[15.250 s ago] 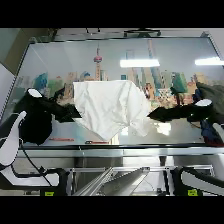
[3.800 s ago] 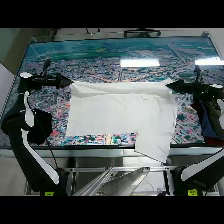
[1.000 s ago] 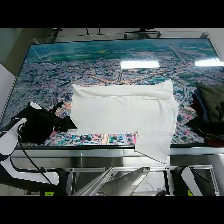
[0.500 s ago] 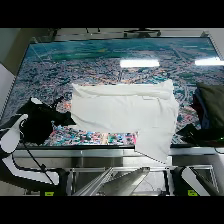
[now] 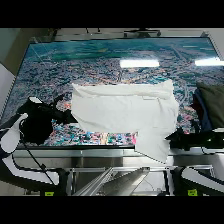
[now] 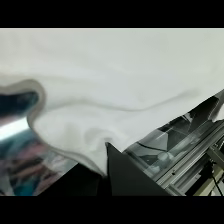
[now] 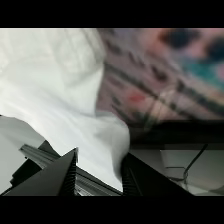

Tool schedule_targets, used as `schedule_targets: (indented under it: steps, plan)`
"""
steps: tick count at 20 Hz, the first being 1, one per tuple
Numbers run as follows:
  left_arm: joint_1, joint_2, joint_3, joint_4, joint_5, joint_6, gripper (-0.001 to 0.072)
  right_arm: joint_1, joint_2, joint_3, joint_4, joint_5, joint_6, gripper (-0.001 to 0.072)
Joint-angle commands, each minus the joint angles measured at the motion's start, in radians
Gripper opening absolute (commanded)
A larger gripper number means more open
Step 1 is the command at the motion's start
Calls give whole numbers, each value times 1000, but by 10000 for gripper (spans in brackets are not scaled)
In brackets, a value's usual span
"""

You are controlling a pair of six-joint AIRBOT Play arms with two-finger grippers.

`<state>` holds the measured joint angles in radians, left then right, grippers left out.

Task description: Fold the shirts.

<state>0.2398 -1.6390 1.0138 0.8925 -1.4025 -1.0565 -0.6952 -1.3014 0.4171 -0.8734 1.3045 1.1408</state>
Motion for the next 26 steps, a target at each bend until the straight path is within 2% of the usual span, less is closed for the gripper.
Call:
schedule_targets:
  steps: [1, 3, 5, 9, 12, 14, 17, 22, 26]
  plan:
    - [0, 1, 1, -4, -1, 2, 27, 1, -29, 2, 138, 12, -106, 12]
    - [0, 1, 1, -5, -11, 5, 28, 0, -28, 51, 242, 110, -147, 18]
    - [16, 7, 1, -5, -38, 55, 28, -2, -17, 150, 274, 174, -145, 17]
    - [118, 48, 1, -31, -51, 54, 28, 4, -5, 310, 311, 163, -79, 17]
    - [197, 55, 9, -227, -100, 91, 29, 4, -7, 370, 433, 160, -111, 17]
    - [193, 34, 73, -318, -113, 90, 29, 33, -17, 436, 565, 113, -123, 17]
    - [115, -32, 226, -398, -102, 85, 28, 135, -91, 556, 590, 11, -124, 17]
    - [26, -251, 550, -386, -48, -26, 29, 254, -344, 777, 590, -145, -155, 17]
    - [8, -441, 705, -363, -54, -96, 27, 280, -538, 864, 590, -158, -223, 18]
